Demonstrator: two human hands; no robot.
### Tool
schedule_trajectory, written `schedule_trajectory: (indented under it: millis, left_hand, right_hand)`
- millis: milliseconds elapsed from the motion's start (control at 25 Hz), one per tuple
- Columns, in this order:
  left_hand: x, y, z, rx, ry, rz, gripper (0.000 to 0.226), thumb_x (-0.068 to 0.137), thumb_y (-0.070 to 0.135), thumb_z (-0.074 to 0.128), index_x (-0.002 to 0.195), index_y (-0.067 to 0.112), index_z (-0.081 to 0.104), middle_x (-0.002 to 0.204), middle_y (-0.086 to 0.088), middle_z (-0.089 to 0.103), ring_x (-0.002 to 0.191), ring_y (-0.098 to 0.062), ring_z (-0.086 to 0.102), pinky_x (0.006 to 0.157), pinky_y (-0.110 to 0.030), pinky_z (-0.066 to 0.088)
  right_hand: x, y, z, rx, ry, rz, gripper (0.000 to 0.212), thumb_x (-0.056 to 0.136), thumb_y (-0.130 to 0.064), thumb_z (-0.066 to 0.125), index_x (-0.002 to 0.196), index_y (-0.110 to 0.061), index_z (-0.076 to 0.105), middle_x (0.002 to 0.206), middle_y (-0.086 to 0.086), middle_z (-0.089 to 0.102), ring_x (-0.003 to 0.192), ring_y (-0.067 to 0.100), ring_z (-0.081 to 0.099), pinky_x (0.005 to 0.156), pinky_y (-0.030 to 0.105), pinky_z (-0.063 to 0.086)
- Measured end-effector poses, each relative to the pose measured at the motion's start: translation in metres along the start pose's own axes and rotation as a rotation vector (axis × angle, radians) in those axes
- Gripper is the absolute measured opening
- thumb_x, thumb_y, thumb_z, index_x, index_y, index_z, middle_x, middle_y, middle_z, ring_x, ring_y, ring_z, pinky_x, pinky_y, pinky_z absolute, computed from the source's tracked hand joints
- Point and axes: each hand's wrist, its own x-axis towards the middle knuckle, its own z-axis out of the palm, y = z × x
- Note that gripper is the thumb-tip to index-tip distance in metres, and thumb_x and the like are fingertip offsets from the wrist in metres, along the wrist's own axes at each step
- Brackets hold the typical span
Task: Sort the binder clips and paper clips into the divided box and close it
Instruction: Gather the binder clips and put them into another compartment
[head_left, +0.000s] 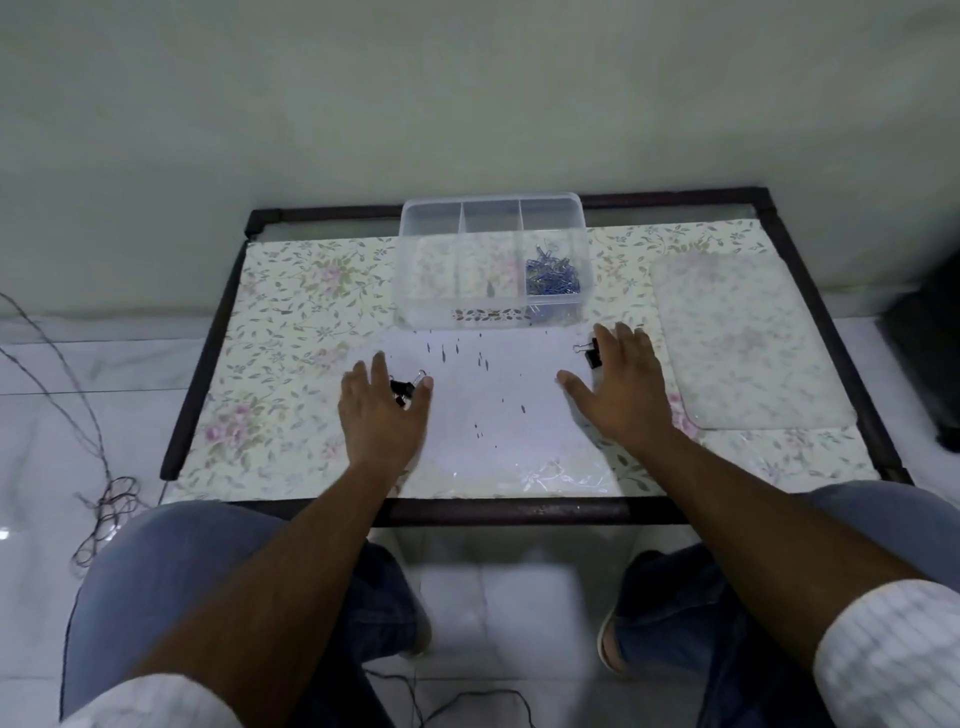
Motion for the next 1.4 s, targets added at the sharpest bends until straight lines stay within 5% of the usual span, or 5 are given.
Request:
schedule_trajectory:
  millis: [320, 640, 800, 960, 1400]
  left_hand:
    - [-0.021, 0.048, 0.047, -0.044, 0.033, 0.254, 0.062, 0.107, 0.041, 0.029, 0.158, 0.008, 0.04, 0.169, -0.014, 0.032, 0.159, -0.029, 0.02, 0.13, -0.047, 0.016]
    - [-0.026, 0.098, 0.023, -0.937, -0.203, 0.016, 0.065, 0.096, 0.022, 0.03, 0.16, 0.014, 0.037, 0.163, 0.004, 0.041, 0.151, -0.012, 0.036, 0.128, -0.038, 0.026]
    - [-0.011, 0.097, -0.036, -0.903, -0.125, -0.085, 0.041, 0.108, 0.016, 0.04, 0.145, 0.017, 0.058, 0.137, -0.002, 0.066, 0.128, -0.018, 0.061, 0.112, -0.032, 0.046]
    - [-0.008, 0.074, -0.062, -0.311, -0.208, 0.117, 0.023, 0.101, 0.033, 0.061, 0.117, 0.024, 0.076, 0.106, 0.012, 0.073, 0.096, -0.009, 0.068, 0.082, -0.025, 0.05]
    - [0.015, 0.075, -0.001, 0.095, -0.258, 0.264, 0.031, 0.085, 0.044, 0.077, 0.106, 0.022, 0.075, 0.105, 0.001, 0.068, 0.096, -0.02, 0.063, 0.077, -0.031, 0.049]
  right_hand:
    - [-0.013, -0.038, 0.022, 0.274, 0.032, -0.025, 0.054, 0.097, -0.042, 0.045, 0.14, -0.01, 0.053, 0.141, 0.012, 0.059, 0.136, 0.034, 0.051, 0.111, 0.058, 0.044]
    - [-0.03, -0.108, -0.014, 1.146, -0.11, 0.258, 0.05, 0.111, -0.021, 0.036, 0.161, -0.022, 0.04, 0.164, 0.001, 0.045, 0.148, 0.014, 0.044, 0.123, 0.037, 0.036]
    - [-0.007, -0.079, -0.072, 0.969, -0.068, 0.15, 0.031, 0.109, -0.026, 0.049, 0.134, -0.025, 0.067, 0.131, -0.006, 0.07, 0.12, 0.014, 0.066, 0.1, 0.034, 0.054]
    - [-0.007, -0.053, -0.087, 0.344, -0.31, -0.052, 0.026, 0.095, -0.036, 0.075, 0.12, -0.029, 0.074, 0.113, -0.01, 0.072, 0.092, 0.009, 0.068, 0.085, 0.03, 0.052]
    - [0.012, -0.079, -0.015, 0.057, -0.322, -0.374, 0.051, 0.097, -0.037, 0.068, 0.145, -0.023, 0.06, 0.141, 0.008, 0.057, 0.126, 0.035, 0.052, 0.1, 0.048, 0.05]
